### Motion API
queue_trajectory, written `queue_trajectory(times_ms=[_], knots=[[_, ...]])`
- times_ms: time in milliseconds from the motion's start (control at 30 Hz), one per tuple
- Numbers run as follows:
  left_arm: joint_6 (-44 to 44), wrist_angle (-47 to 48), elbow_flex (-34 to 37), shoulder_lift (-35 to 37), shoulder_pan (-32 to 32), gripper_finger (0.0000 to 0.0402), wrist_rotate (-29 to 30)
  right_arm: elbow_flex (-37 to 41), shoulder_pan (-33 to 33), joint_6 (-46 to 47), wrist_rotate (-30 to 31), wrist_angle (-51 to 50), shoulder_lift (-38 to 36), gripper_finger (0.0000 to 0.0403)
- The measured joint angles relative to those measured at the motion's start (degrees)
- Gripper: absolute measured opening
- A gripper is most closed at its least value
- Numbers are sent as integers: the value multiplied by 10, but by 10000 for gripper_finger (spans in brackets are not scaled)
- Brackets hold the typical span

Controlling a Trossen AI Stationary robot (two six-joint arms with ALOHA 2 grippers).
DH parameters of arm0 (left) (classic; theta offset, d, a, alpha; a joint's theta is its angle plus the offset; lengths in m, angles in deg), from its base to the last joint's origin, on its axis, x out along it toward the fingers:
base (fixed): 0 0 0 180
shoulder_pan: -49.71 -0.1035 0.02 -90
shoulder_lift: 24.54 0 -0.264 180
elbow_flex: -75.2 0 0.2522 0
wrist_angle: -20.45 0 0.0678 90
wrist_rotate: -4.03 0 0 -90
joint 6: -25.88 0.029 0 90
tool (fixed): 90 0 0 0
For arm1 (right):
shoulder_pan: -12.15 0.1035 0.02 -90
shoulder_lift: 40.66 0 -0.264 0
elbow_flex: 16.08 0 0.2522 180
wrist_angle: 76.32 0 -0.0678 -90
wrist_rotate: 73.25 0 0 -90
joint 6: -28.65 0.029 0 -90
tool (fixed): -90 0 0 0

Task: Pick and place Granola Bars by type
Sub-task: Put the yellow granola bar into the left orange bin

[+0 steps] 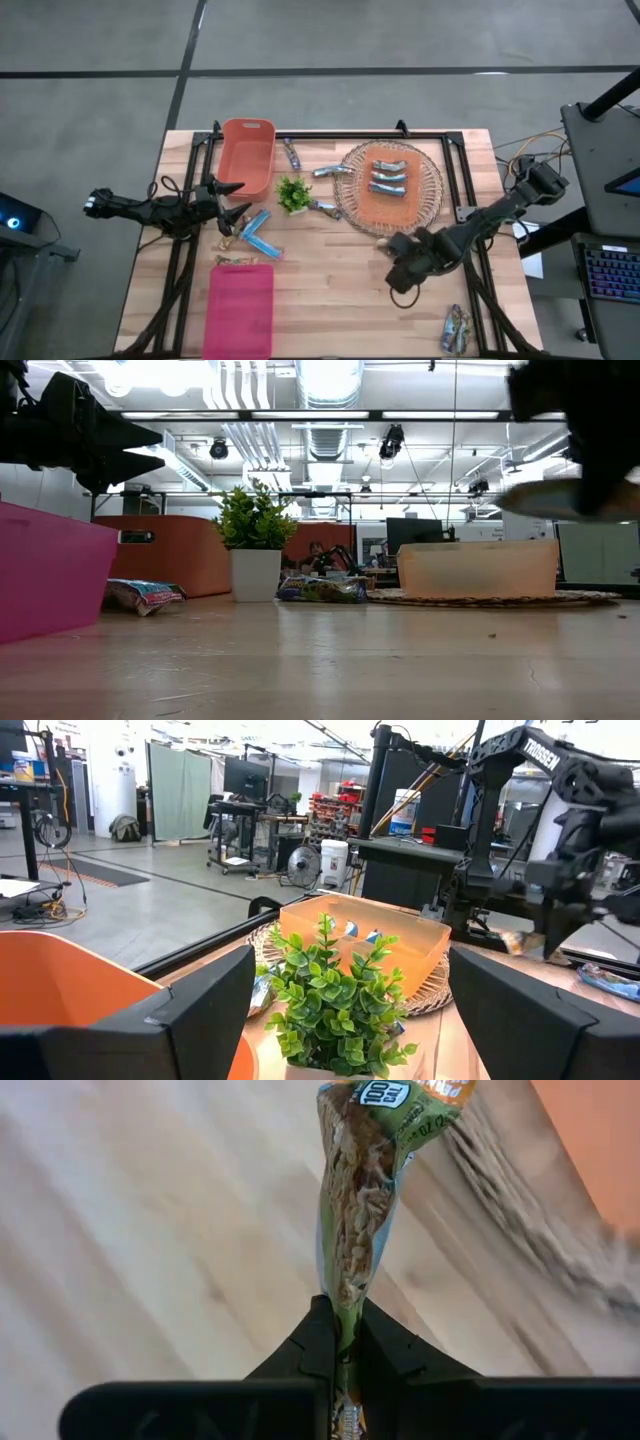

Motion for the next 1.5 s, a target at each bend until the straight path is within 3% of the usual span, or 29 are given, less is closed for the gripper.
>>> queue_trajectory(times_ms=[567,767,1300,1500], knots=[[0,0,0,0,0,312,0,-101,-150,-305,34,230,5,11],[0,0,0,0,0,312,0,-159,-198,-362,29,272,49,11],[-38,-5,-5,0,0,312,0,-469,-248,-482,35,292,294,11],[11,-7,-60,-5,0,312,-44,-601,-270,-511,39,276,356,11]])
